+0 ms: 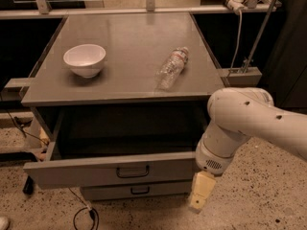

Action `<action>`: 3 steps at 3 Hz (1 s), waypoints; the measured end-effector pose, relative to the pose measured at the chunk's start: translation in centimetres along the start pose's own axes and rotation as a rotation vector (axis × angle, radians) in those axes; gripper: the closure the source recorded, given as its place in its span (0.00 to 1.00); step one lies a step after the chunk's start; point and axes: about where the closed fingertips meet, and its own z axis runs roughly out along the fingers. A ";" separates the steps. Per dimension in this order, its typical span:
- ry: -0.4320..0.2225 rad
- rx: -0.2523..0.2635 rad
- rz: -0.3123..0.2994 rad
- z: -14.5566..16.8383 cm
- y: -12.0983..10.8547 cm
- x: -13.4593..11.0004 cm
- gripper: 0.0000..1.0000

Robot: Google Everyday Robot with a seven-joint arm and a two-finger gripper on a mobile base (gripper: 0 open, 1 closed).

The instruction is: Open top drawer

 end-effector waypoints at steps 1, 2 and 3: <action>0.008 -0.013 0.009 -0.4 1.1 1.0 0.00; 0.039 -0.030 0.050 -1.7 3.9 4.0 0.00; 0.039 -0.030 0.051 -1.7 4.0 4.0 0.00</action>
Offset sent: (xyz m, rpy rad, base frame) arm -0.1471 -0.0893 0.0513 -0.1051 0.1434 -0.1265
